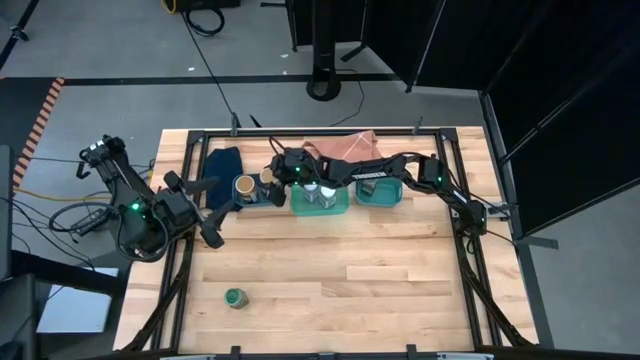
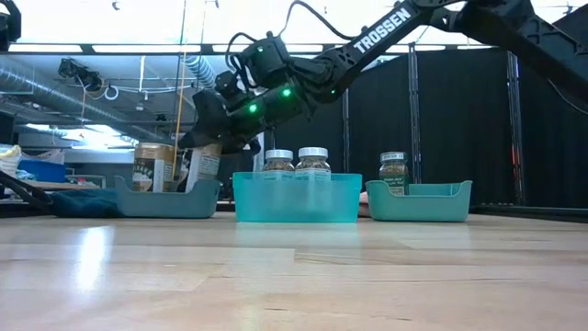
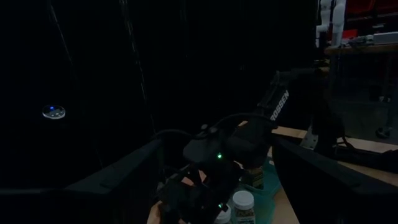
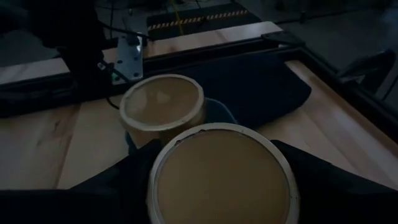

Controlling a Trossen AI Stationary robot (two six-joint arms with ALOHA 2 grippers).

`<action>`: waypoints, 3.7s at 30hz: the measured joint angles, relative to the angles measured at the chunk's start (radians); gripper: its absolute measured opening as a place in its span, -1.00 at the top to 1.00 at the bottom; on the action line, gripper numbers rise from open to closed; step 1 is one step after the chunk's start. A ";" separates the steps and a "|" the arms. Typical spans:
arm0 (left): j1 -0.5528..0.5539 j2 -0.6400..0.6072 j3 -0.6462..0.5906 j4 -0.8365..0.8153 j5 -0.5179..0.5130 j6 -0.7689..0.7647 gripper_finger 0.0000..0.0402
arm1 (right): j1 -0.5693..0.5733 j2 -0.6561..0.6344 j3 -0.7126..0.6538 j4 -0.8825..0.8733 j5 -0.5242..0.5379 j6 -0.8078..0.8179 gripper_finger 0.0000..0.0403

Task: Sort spices by type
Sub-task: Put the gold seasoning bottle into the blue bin, then put the green seasoning into the light green bin

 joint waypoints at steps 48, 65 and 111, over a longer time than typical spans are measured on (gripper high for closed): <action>0.000 0.004 0.000 -0.008 0.000 0.003 -0.53 | -0.004 0.133 0.204 -0.216 0.033 -0.016 -0.53; 0.000 0.004 0.000 -0.008 0.000 0.004 -0.53 | -0.004 0.132 0.257 -0.228 0.025 -0.058 -0.76; -0.162 -0.323 0.002 0.093 0.118 0.022 -0.53 | 0.253 -0.135 0.611 -1.198 -0.034 -0.309 -0.67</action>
